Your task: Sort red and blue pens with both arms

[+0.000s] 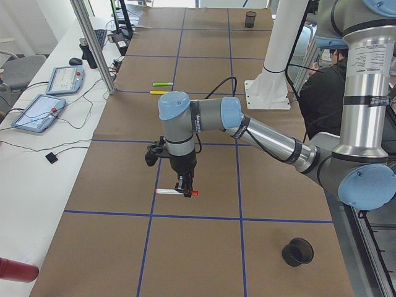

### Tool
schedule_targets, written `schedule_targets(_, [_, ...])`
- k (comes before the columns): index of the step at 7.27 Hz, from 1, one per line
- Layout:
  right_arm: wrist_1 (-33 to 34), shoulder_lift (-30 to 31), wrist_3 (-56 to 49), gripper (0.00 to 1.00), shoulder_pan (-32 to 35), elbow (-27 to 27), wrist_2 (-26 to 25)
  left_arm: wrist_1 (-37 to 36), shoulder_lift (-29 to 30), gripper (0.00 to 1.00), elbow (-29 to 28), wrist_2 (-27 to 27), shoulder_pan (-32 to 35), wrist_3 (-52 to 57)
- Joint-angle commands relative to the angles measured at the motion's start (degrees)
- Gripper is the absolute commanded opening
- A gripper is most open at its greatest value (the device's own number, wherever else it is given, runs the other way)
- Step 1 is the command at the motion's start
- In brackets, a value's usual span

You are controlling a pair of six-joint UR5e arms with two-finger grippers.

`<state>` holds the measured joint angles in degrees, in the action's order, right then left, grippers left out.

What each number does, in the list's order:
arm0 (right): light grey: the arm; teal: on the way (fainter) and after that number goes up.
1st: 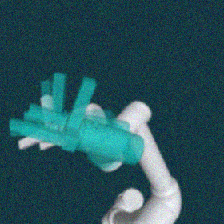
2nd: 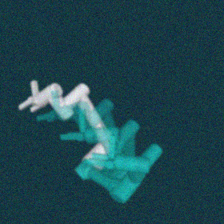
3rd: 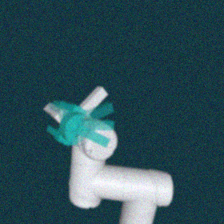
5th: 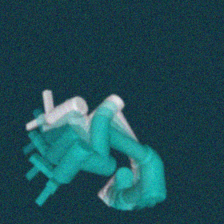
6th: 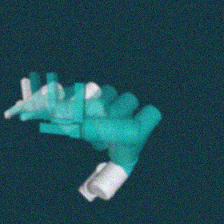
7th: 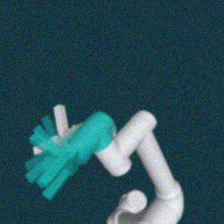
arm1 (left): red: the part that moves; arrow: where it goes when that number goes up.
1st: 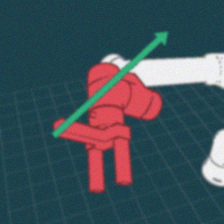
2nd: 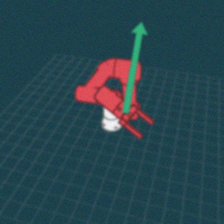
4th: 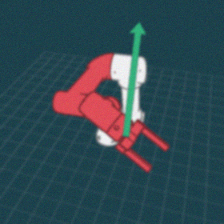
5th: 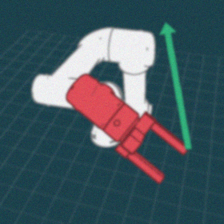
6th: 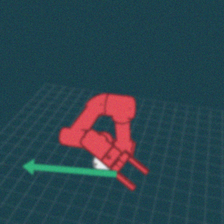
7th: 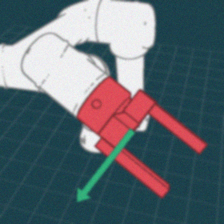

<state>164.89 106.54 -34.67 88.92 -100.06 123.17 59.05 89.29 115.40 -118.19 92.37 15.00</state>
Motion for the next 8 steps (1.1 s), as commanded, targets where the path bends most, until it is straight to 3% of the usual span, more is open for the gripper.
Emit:
schedule_targets(1, [-4.39, 0.51, 0.04, 0.00, -0.06, 6.26, 2.32, -0.08, 0.01, 0.00, 0.44, -0.03, 0.00, 0.03])
schedule_targets(8, [-4.49, 1.56, -0.14, 0.00, -0.06, 12.08, 4.27, -0.08, 0.01, 0.00, 0.97, -0.11, -0.09, 0.03])
